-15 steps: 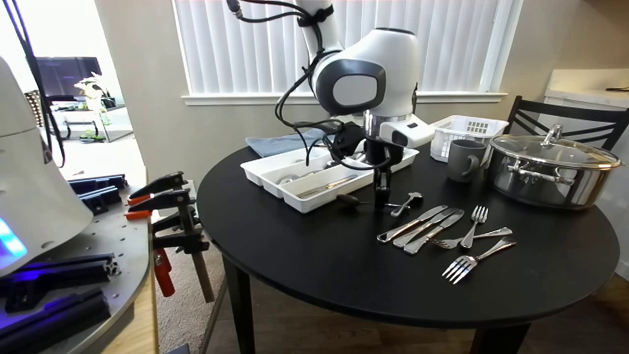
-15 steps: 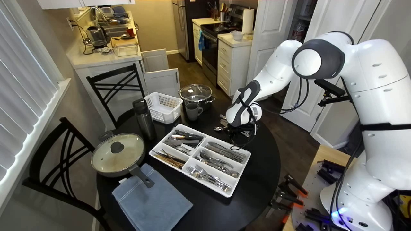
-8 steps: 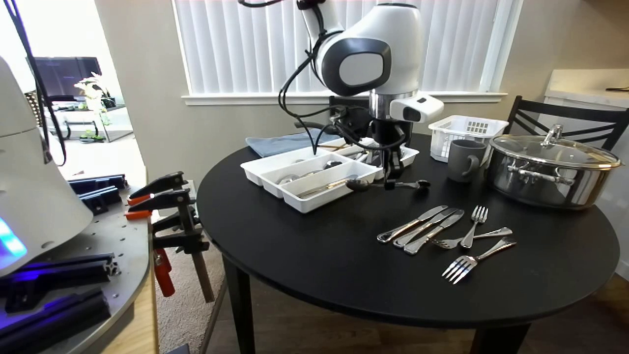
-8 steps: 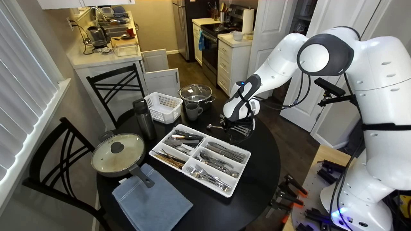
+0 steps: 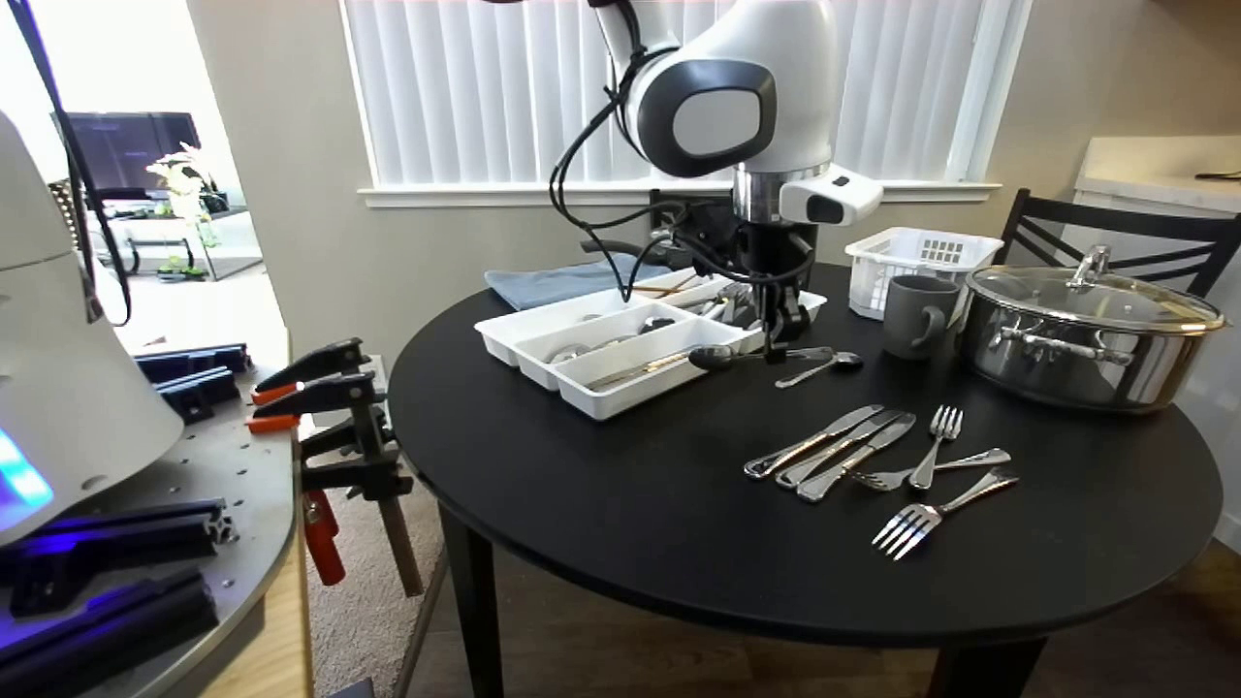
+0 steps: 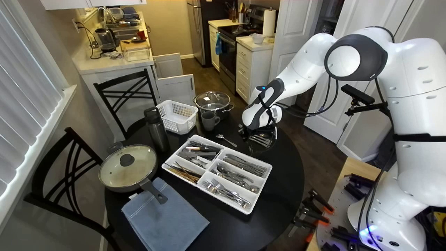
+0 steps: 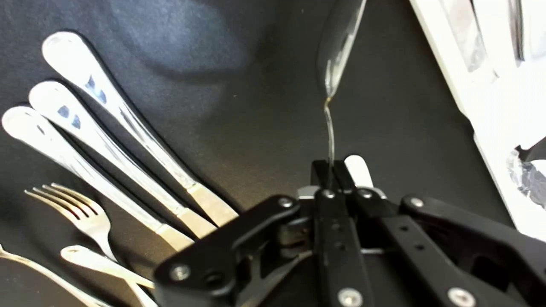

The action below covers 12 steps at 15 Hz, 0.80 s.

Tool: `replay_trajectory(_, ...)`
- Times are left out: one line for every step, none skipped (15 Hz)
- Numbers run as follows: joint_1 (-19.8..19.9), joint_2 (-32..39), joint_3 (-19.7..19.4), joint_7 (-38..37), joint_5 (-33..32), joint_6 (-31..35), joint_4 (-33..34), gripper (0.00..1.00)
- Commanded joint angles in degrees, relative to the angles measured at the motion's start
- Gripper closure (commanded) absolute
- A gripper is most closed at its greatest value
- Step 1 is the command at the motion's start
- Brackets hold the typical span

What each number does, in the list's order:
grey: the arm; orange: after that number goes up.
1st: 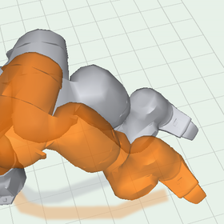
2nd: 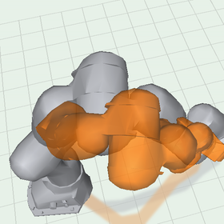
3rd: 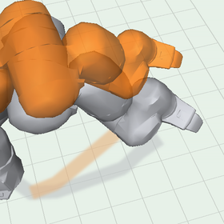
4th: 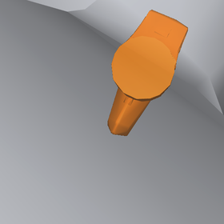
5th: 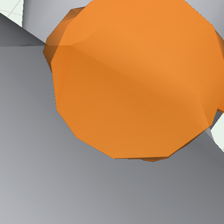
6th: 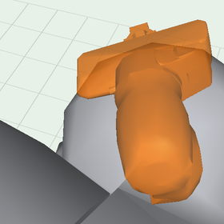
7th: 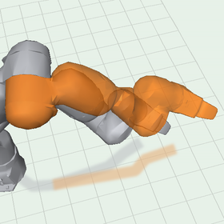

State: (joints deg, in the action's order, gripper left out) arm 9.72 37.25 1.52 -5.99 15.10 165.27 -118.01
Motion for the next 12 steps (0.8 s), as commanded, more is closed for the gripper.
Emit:
replay_trajectory(0.91, -3.61, 1.36, 4.46, -1.24, 1.60, -2.96, 1.00)
replay_trajectory(0.97, -4.18, 1.88, 5.71, -1.45, 1.78, -3.17, 1.00)
replay_trajectory(1.00, -5.10, 2.72, 7.07, -1.62, 1.91, -3.54, 1.00)
replay_trajectory(1.23, -5.93, 3.80, 8.51, -1.64, 1.93, -3.89, 1.00)
replay_trajectory(1.35, -6.77, 5.11, 9.96, -1.63, 1.97, -4.32, 1.00)
replay_trajectory(1.53, -7.54, 6.77, 11.63, -1.49, 1.93, -4.86, 1.00)
replay_trajectory(1.51, -8.22, 8.12, 13.01, -1.41, 1.50, -5.29, 1.00)
replay_trajectory(1.92, -8.58, 10.10, 14.78, -1.02, 0.92, -5.72, 1.00)
replay_trajectory(2.15, -8.92, 11.89, 16.17, -0.68, 0.19, -6.14, 1.00)
replay_trajectory(2.34, -8.94, 13.29, 17.32, -0.50, -0.17, -6.42, 1.00)
replay_trajectory(2.22, -8.94, 14.27, 17.94, -0.49, -0.54, -6.73, 1.00)
replay_trajectory(2.29, -8.86, 15.27, 18.54, -0.31, -0.89, -6.99, 1.00)
